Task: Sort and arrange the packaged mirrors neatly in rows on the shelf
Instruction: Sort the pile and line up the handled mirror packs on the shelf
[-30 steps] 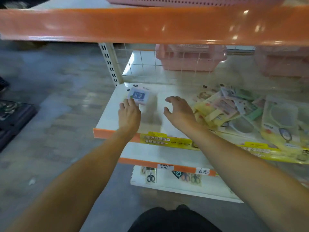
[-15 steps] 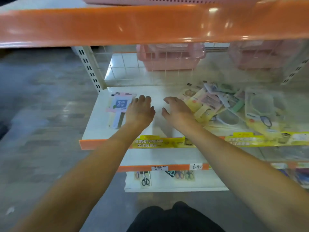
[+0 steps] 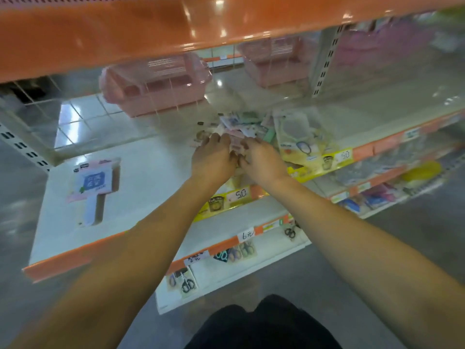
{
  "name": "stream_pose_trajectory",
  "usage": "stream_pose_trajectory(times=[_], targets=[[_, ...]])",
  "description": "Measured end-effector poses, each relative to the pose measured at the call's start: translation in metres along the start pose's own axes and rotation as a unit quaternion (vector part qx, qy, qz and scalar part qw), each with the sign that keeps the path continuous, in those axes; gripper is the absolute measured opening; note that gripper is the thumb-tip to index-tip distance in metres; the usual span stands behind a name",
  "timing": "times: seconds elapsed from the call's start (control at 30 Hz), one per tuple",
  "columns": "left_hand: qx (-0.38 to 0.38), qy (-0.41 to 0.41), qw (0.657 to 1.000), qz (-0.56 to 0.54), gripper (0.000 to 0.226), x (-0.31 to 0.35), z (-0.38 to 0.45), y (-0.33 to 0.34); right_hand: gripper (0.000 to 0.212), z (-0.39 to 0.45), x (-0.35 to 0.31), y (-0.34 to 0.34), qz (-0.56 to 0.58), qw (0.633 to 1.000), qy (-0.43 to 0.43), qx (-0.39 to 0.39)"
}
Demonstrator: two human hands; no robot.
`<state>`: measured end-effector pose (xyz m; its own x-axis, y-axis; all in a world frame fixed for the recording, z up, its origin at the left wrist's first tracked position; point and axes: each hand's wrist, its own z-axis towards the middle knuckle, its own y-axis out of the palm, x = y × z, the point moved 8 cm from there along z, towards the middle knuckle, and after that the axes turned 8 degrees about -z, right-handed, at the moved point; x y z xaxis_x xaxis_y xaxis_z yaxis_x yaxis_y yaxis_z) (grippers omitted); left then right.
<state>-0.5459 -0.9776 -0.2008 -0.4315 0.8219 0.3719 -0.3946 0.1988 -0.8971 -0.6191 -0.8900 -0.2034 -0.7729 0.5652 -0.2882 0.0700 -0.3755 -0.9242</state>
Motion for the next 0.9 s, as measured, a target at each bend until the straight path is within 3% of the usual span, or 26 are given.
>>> stream_pose_trajectory(times=[0.57, 0.9], targets=[[0.010, -0.089, 0.995, 0.035, 0.040, 0.109, 0.032, 0.058, 0.032, 0.016, 0.141, -0.032, 0.050, 0.996, -0.077, -0.012], [0.004, -0.124, 0.989, 0.075, 0.042, 0.136, 0.035, 0.071, 0.034, 0.023, 0.183, -0.035, 0.071, 0.994, -0.075, -0.042]])
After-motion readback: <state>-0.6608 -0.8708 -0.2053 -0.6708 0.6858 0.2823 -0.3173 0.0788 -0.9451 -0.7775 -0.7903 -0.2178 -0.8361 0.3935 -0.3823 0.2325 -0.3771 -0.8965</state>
